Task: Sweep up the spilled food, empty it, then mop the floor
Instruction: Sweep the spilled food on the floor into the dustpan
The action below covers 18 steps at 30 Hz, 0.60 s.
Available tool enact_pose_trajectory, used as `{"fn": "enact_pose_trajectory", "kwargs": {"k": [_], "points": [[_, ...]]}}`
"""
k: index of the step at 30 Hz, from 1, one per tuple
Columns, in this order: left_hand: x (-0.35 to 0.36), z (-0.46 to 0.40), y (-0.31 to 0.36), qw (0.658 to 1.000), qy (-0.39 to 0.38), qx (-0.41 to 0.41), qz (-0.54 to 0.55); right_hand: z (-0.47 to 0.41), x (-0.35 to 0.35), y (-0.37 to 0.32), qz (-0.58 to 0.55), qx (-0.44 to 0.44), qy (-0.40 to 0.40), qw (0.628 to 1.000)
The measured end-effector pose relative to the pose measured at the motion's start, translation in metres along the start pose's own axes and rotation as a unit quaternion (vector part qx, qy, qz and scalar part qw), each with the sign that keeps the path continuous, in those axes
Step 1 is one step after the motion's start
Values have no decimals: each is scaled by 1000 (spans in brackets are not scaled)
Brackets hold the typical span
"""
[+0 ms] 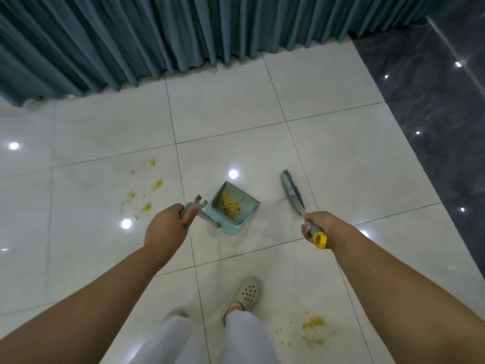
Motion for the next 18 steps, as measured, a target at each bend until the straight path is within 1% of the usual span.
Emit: {"fn": "enact_pose_trajectory", "kwargs": {"k": [8,13,18], "points": [[-44,36,-88,999,29,-33,3,-1,92,32,113,-7,-4,994],[-64,59,-152,997,44,-47,33,-2,143,86,188,2,3,982],[-87,84,-214,995,60,-61,50,2,186,149,210,10,-7,978]]}}
Point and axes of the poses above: each hand's wrist, its own z-axis away from the middle knuckle, its own x-axis out of the palm, y = z × x, the point moved 7 cm from there along -z, towards the middle knuckle, and after that the axes turned 8 degrees about x, right-handed, at the moved point
